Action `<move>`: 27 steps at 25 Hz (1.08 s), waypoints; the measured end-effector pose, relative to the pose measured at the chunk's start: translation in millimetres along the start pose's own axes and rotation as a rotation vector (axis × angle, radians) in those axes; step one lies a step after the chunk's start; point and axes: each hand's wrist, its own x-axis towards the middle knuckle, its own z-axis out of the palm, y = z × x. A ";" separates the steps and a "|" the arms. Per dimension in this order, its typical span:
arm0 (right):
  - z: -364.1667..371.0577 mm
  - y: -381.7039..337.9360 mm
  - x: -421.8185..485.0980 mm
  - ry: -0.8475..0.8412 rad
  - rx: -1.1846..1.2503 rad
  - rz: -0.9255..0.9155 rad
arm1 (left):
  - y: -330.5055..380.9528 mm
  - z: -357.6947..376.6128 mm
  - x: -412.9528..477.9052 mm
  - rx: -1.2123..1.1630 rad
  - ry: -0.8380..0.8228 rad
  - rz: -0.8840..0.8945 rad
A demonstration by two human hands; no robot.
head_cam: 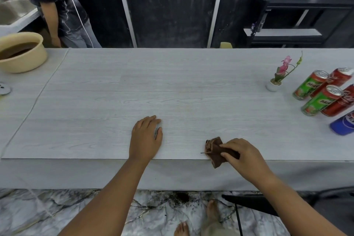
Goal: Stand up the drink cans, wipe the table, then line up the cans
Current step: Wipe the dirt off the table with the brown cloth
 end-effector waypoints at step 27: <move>4.9 -15.5 -12.0 0.214 -0.134 0.136 | -2.9 2.7 1.4 -0.019 0.020 -0.007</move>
